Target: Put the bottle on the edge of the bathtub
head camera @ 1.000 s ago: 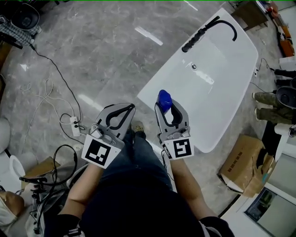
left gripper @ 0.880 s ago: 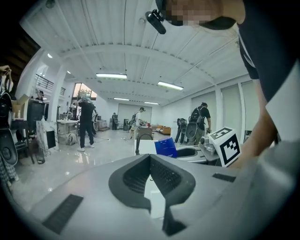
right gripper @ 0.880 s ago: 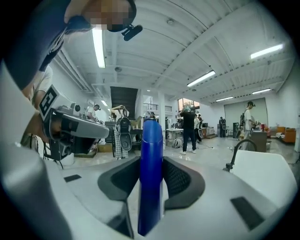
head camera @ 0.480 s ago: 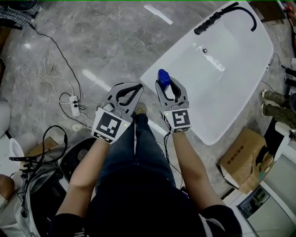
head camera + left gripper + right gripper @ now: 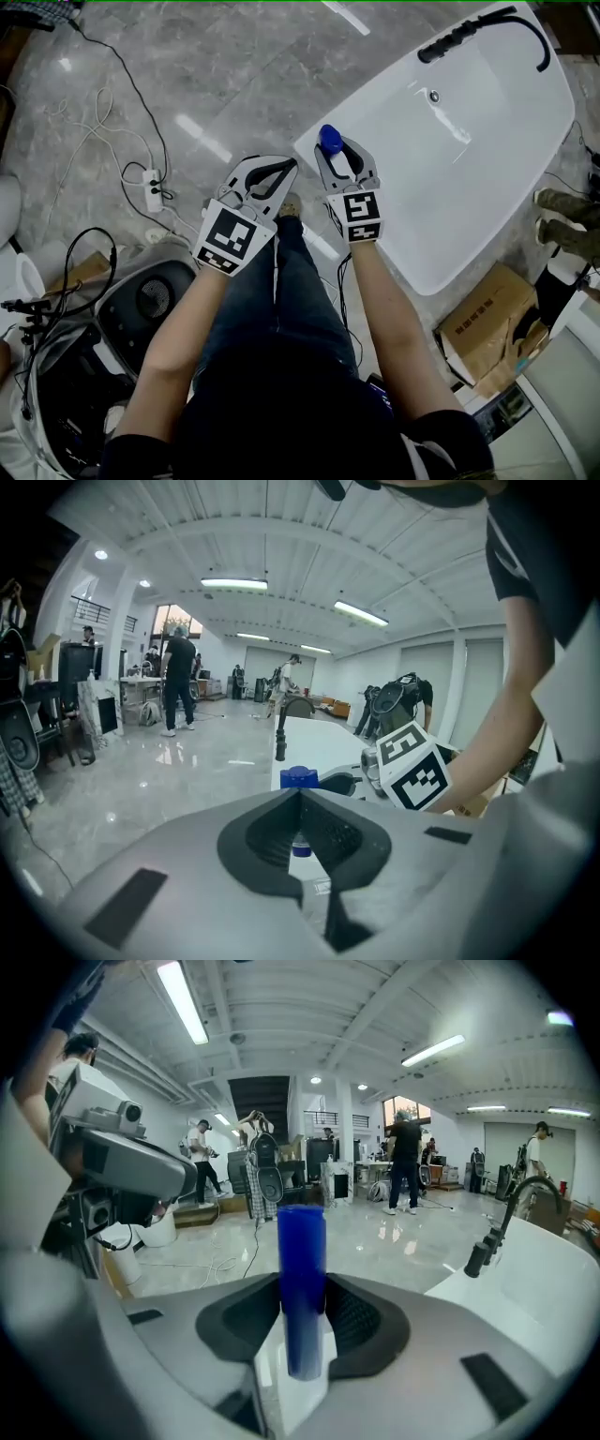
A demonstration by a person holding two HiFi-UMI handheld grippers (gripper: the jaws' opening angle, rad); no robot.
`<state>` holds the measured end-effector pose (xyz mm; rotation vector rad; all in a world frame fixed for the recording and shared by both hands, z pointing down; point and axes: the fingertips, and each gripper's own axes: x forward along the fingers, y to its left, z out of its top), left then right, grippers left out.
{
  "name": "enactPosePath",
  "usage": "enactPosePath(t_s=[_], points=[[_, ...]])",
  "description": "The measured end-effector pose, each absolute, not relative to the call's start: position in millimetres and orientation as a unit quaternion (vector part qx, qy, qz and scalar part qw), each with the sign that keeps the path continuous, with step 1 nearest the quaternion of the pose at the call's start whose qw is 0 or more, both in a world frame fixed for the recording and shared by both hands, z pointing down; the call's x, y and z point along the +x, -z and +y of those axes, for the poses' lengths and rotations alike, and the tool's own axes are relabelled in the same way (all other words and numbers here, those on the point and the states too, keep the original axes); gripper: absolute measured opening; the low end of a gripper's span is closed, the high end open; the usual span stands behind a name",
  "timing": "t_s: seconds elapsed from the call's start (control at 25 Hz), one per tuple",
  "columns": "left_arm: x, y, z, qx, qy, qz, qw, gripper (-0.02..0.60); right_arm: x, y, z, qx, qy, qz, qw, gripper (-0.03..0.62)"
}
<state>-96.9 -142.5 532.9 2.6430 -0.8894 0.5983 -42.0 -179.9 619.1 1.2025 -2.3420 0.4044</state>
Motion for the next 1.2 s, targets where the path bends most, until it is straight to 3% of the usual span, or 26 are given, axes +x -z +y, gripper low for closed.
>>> enactPosePath(t_s=[1.2], points=[[-119.1, -562.7, -134.1, 0.907, -0.207, -0.310, 0.195, 0.023, -60.8, -675.1, -188.3, 0.418, -0.154, -0.836, 0.321, 0.158]])
